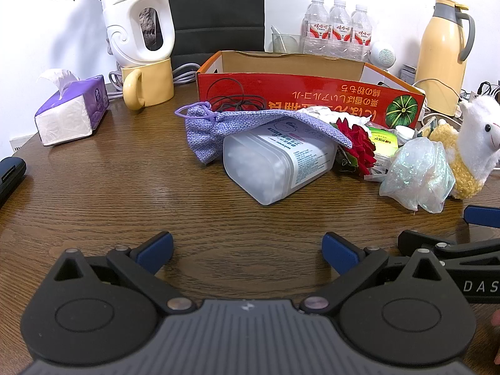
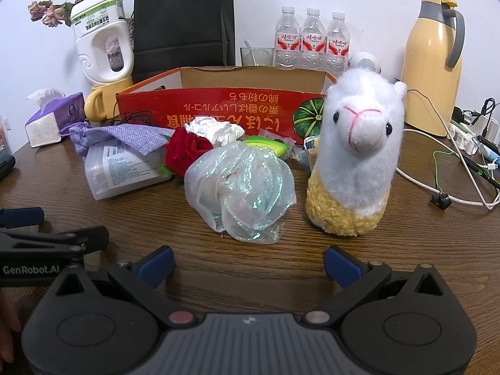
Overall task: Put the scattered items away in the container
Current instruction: 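Grasp the lavender pouch with the left tool while the right grasps the iridescent bag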
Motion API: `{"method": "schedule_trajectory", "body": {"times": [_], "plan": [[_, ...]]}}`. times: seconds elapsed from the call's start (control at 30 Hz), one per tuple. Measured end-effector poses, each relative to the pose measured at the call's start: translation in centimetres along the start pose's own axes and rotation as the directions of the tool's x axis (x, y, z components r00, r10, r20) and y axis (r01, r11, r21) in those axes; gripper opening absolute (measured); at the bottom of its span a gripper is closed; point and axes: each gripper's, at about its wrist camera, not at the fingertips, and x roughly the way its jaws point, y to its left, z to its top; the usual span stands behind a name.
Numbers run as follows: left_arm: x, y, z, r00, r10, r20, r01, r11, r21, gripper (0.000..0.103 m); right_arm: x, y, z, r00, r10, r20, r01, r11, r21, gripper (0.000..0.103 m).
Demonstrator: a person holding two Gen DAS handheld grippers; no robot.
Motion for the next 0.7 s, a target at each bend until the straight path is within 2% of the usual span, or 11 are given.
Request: {"method": "schedule_trajectory", "body": {"times": [0.7], "plan": [[0.02,0.07,0.03,1.000,0.001,-0.001,-0.001,1.000,-0.002,0.103,0.15,0.07,0.05,1.000,-0.003,0.001,0.003,1.000,0.000,0.103]]}}
